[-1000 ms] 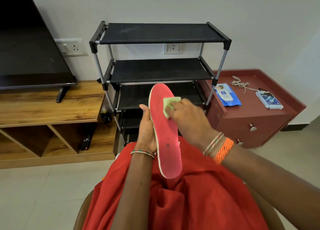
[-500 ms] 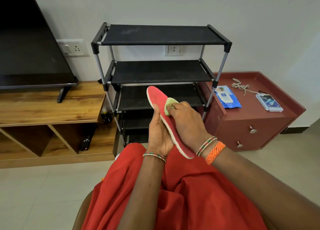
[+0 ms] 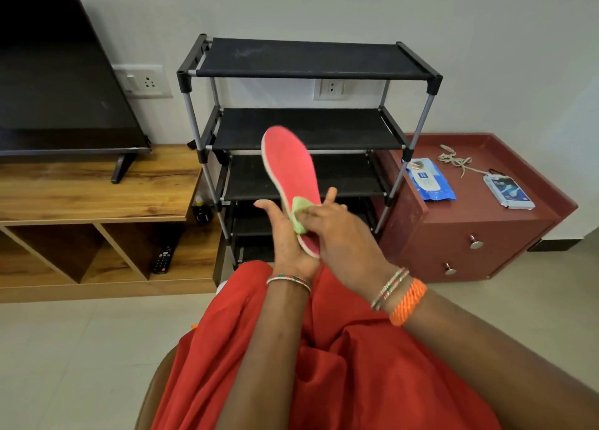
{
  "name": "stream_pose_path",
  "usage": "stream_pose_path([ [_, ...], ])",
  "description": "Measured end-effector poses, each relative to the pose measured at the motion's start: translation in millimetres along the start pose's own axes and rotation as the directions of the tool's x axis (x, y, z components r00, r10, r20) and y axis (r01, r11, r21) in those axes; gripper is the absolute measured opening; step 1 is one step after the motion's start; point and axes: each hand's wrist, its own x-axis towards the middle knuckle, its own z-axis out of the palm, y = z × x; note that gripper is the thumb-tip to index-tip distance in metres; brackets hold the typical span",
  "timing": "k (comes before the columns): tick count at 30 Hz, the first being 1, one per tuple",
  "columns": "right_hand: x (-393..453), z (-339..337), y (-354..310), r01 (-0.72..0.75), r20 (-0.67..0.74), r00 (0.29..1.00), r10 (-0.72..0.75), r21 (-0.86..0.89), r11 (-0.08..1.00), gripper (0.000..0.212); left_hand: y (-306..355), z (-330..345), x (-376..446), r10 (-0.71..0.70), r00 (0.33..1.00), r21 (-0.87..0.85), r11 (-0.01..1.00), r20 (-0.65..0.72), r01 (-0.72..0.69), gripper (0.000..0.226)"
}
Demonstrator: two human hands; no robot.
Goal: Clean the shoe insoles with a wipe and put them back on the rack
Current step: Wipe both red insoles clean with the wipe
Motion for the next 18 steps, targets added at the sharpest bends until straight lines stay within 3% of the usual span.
stream_pose_path([
  [3,18,-1,10,-0.069,-0.067,0.996,0.063,-0.098,0.993,0.029,-9,-1,1,-0.023,0.999,-0.001,1.0,-0.026,0.023,0.082],
  [8,-8,22,-3,-0.023,0.084,0.996,0.026,-0.03,0.999,0.048,3,-15,3,-0.028,0.997,-0.107,0.994,-0.069,0.02,0.056],
  [10,-22,21,-4,-0.002,0.093,0.996,0.005,-0.034,0.999,0.043,4,-19,4,-0.011,0.998,-0.149,0.989,-0.066,0.001,0.051],
  [13,-13,12,0,-0.036,0.022,0.999,0.039,-0.117,0.992,0.03,-7,-14,4,-0.091,0.995,-0.12,0.989,-0.029,0.086,0.054],
  [18,34,-7,25,-0.126,-0.139,0.985,0.106,-0.144,0.982,0.043,-29,2,3,-0.111,0.994,0.019,0.994,0.02,0.111,0.042],
])
